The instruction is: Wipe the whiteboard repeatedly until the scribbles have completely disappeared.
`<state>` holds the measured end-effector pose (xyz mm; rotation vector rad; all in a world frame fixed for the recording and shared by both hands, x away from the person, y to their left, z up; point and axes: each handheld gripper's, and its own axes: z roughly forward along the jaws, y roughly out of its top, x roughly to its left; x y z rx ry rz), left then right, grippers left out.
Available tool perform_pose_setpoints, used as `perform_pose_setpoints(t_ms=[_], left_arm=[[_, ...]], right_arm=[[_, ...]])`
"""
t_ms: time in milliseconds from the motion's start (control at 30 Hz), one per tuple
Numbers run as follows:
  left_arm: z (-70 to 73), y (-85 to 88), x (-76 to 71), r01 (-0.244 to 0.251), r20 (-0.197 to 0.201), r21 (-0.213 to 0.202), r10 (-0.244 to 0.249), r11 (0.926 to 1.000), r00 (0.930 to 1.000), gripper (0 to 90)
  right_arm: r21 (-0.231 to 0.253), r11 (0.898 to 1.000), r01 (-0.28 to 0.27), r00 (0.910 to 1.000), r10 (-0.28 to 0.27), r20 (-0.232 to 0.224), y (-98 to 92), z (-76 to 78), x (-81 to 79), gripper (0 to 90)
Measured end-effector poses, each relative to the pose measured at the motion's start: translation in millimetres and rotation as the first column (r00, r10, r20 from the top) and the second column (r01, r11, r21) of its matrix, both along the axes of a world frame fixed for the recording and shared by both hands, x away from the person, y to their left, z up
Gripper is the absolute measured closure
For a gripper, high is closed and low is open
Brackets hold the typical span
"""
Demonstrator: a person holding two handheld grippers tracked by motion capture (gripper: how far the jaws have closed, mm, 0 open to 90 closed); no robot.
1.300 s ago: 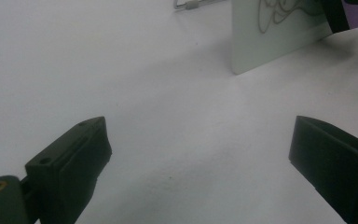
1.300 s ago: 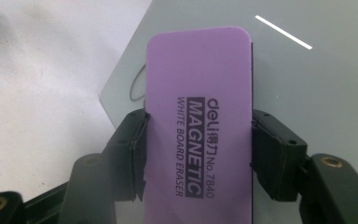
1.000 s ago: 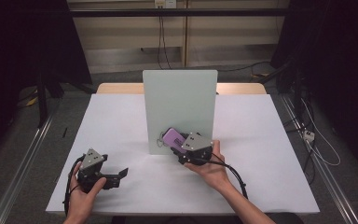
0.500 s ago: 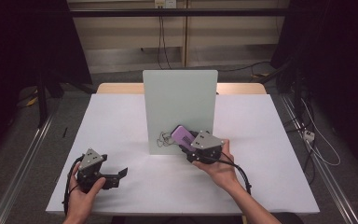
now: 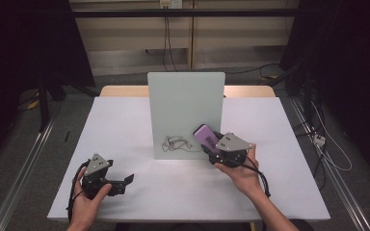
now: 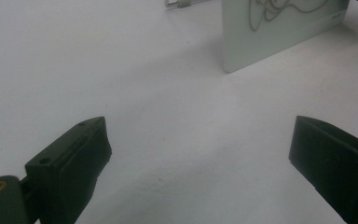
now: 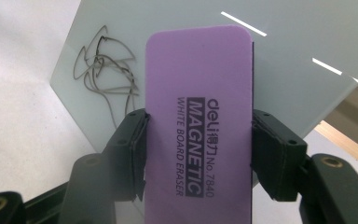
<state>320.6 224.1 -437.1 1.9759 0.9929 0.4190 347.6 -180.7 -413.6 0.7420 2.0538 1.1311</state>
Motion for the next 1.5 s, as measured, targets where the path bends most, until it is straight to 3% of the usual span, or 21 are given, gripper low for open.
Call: perform_pose_setpoints(t_ms=[567, 1500], left_arm=[[-0.3, 0.5, 0.8, -0.002, -0.002, 0.002, 0.002, 1.0000, 1.0000, 5.0], [0.0, 1.1, 0.5, -0.005, 0.000, 0.005, 0.005, 1.0000, 1.0000, 5.1]], right_arm=[[-0.028, 0.999, -0.046, 0.9987, 0.045, -0.025, 13.2, -17.8, -2.6, 41.7], [-0.019, 0.989, -0.147, 0.9883, 0.146, -0.045, 69.1, -22.8, 11.1, 41.7]])
